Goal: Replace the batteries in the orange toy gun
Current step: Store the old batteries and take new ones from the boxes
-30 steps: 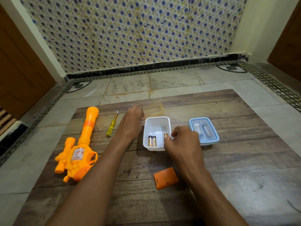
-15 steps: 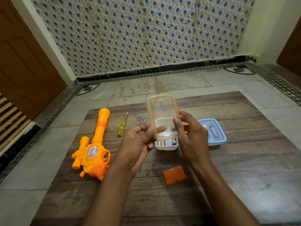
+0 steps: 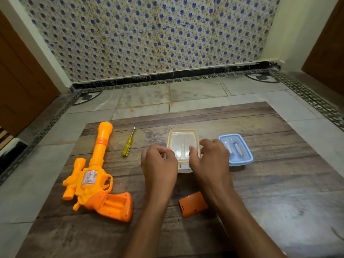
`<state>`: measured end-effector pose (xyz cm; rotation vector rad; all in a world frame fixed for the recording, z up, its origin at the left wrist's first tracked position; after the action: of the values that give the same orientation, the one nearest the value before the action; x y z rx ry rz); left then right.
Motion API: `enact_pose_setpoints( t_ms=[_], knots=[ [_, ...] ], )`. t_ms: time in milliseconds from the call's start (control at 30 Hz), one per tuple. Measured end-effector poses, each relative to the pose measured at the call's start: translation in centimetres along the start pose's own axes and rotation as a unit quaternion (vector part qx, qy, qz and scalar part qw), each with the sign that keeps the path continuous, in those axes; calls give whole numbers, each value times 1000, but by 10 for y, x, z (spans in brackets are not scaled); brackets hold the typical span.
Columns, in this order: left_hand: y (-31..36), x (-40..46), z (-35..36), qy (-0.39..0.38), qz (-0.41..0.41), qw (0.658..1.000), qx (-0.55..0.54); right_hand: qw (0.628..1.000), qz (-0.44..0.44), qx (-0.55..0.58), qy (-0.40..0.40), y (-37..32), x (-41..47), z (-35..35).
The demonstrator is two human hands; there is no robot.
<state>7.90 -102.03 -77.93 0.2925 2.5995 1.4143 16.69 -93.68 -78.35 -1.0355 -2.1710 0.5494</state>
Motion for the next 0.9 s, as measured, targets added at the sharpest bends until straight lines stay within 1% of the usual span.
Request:
enact_pose_setpoints(
  t_ms=[100, 200, 267, 367, 433, 533, 700, 767, 833, 900],
  knots=[
    [-1, -1, 1, -4, -11, 1000, 3, 999, 9, -3, -38, 3, -2, 0],
    [-4, 0, 0, -33, -37, 999, -5, 998, 13, 6, -58, 6, -2, -1],
    [-6, 2, -1, -55, -40, 998, 3, 998, 10, 14, -60, 6, -1, 0],
    [-9, 6, 1, -82, -15, 996, 37, 998, 0, 29, -64, 2, 0, -3],
    [-8, 9, 1, -96, -14, 994, 45, 997, 3, 47, -65, 1, 1, -4],
    [-6, 15, 0, -106, -38, 993, 27, 996, 4, 66, -64, -1, 1, -5],
    [-4, 22, -3, -103, -66, 992, -22, 991, -40, 119, -47, -8, -2, -8],
    [-4, 22, -4, -95, -50, 994, -33, 989, -48, 133, -46, -9, -2, -6],
    [0, 20, -6, -95, -10, 995, -32, 986, -38, 154, -54, -6, -1, -2],
    [-1, 18, -7, -112, 40, 992, -33, 980, -16, 188, -66, -2, 1, 0]
  ],
)
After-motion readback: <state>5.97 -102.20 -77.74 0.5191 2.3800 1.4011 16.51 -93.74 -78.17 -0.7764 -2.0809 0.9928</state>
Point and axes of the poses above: each hand's wrist, its own x-axis towards the middle knuckle, its own z-axis out of the palm, y = z × x, the point moved 1 cm from there along x, towards the middle knuckle, and after that the axes turned 8 degrees about -z, right-handed, at the moved point
